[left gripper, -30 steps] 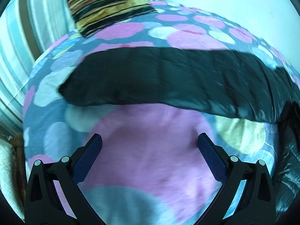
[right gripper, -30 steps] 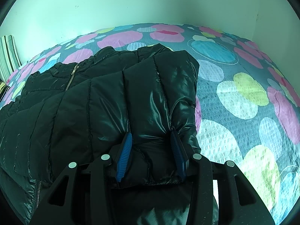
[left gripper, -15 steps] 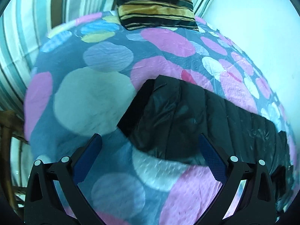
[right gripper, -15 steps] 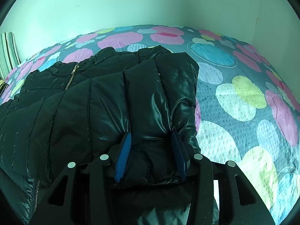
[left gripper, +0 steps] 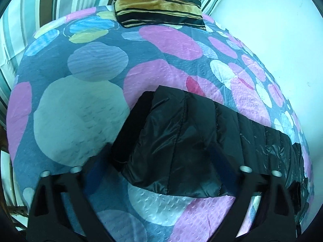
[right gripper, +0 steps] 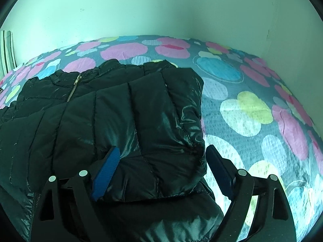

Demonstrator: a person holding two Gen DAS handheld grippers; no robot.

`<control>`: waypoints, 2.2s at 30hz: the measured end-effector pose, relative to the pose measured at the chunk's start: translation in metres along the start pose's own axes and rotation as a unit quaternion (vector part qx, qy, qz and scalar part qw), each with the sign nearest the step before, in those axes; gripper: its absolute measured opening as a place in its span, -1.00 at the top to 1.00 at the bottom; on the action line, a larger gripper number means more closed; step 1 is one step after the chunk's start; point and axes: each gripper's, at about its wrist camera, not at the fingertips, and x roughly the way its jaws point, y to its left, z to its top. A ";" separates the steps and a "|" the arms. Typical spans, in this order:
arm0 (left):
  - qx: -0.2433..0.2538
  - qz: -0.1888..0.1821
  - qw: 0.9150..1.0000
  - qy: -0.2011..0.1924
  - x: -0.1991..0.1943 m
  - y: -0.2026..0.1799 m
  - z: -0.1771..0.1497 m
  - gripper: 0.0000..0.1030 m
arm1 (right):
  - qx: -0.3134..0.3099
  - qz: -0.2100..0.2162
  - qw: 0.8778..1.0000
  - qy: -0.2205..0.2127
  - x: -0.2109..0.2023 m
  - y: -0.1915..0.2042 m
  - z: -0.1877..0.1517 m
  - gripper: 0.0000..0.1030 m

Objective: Fold large clothes

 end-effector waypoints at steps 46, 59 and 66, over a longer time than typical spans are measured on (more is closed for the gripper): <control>0.383 -0.141 0.911 -0.060 -0.094 -0.397 -0.149 0.80 | 0.039 0.027 0.999 0.011 0.007 -0.010 -0.008 -0.68; 0.474 -0.195 0.859 0.005 -0.082 -0.504 -0.259 0.80 | 0.064 0.050 0.996 0.022 0.013 -0.018 -0.009 -0.70; 0.489 -0.171 0.855 0.002 -0.074 -0.508 -0.285 0.05 | 0.070 0.056 0.996 0.025 0.013 -0.020 -0.010 -0.70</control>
